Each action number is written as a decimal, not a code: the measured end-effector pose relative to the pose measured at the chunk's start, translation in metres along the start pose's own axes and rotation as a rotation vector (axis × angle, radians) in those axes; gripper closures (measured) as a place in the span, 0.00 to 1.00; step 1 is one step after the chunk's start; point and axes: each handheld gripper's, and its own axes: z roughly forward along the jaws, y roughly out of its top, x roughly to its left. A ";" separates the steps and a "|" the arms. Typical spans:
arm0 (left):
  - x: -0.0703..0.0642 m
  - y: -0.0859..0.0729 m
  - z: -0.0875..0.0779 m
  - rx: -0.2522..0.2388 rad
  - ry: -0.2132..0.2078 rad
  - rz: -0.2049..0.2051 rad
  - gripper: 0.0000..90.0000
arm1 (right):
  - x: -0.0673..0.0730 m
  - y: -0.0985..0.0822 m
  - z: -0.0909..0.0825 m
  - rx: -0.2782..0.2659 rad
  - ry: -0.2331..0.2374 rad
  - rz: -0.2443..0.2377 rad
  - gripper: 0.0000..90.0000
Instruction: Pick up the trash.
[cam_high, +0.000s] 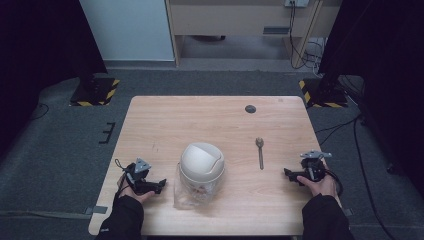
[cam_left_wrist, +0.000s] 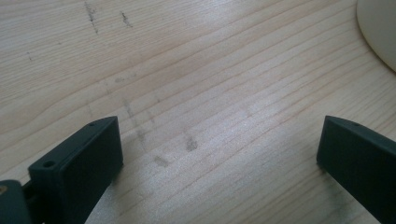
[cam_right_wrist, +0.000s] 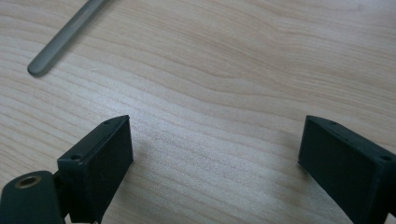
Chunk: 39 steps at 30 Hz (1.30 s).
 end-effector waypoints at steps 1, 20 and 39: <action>0.000 0.000 0.000 0.000 0.000 0.000 0.00 | 0.000 0.002 -0.003 -0.020 0.006 -0.001 0.15; 0.000 0.000 0.000 0.000 0.003 -0.002 0.00 | 0.014 0.050 -0.060 -0.337 0.268 -0.091 0.20; -0.001 0.000 0.000 0.003 0.010 -0.007 0.00 | 0.072 0.104 -0.093 -0.441 0.492 -0.325 0.15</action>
